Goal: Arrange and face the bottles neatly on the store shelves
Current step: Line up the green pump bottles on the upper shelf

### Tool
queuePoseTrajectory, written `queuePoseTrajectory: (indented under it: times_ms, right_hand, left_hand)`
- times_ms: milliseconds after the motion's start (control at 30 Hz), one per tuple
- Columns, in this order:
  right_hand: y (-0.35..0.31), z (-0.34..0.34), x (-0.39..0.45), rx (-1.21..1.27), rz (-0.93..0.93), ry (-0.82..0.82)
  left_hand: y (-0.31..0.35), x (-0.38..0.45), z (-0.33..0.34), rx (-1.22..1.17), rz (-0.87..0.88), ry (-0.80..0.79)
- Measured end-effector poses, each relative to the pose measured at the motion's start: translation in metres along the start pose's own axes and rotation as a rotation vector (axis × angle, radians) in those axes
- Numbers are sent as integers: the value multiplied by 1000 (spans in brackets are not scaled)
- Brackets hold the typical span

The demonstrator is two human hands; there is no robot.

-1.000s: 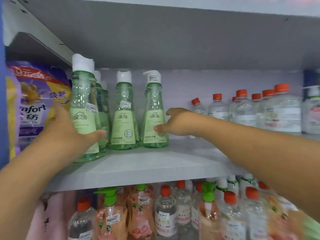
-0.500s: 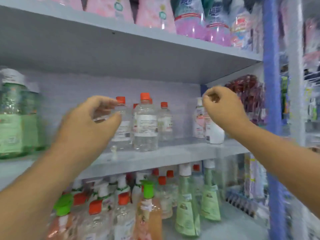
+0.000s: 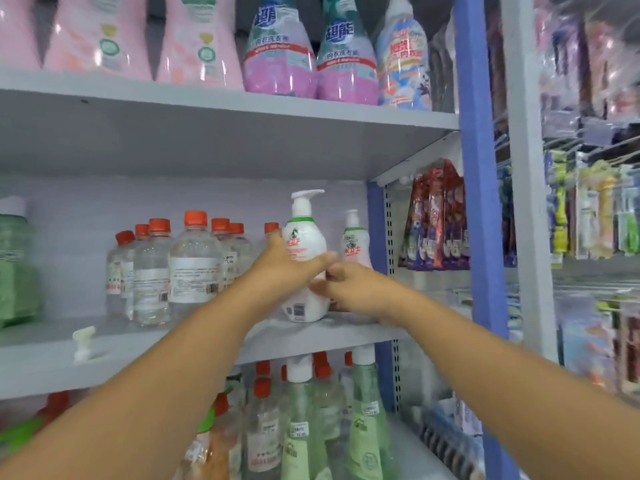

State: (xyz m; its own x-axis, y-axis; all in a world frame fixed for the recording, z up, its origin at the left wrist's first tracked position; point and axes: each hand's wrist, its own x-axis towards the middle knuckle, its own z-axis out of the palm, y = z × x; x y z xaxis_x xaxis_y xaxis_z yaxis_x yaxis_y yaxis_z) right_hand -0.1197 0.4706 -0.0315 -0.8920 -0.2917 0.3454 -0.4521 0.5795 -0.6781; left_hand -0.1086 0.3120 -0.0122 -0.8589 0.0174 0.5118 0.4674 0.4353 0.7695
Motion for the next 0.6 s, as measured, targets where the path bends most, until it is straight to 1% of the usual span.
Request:
queuePoseTrajectory:
  times_ms: [33, 67, 100, 167, 200, 233, 267, 300, 367, 433, 500, 567, 600]
  right_hand:
    - [0, -7, 1, 25, 14, -98]
    - [-2, -16, 3, 48, 30, -136]
    - [-2, -27, 8, 69, 52, -87]
    - [5, -50, 29, 54, 114, 204]
    - [8, -61, 40, -51, 152, 342]
    - [9, -69, 48, -194, 208, 408]
    - [12, -74, 57, -299, 275, 410]
    - [15, -76, 66, -332, 324, 378]
    - [24, -77, 84, -207, 377, 313]
    - [39, -74, 103, -24, 365, 306]
    - [57, -71, 120, 19, 321, 344]
    - [69, -71, 130, 39, 279, 332]
    - [63, -69, 124, 59, 275, 308]
  left_hand:
    - [-5, 4, 1, 0, 3, 48]
    - [-10, 5, 2, 7, 0, 87]
    - [-15, 5, 2, 5, 4, 113]
    - [-27, 6, 4, -15, -2, 105]
    - [-32, 7, 5, -27, -12, 88]
    - [-36, 7, 5, -39, -18, 71]
    - [-38, 8, 5, -46, -21, 55]
    - [-39, 9, 5, -53, -21, 50]
    - [-39, 9, 5, -30, -20, 46]
    - [-41, 10, 7, 32, -3, 57]
    - [-42, 10, 8, 48, -3, 41]
    - [-40, 11, 6, -44, -47, 3]
    - [-39, 11, 5, -102, -72, -13]
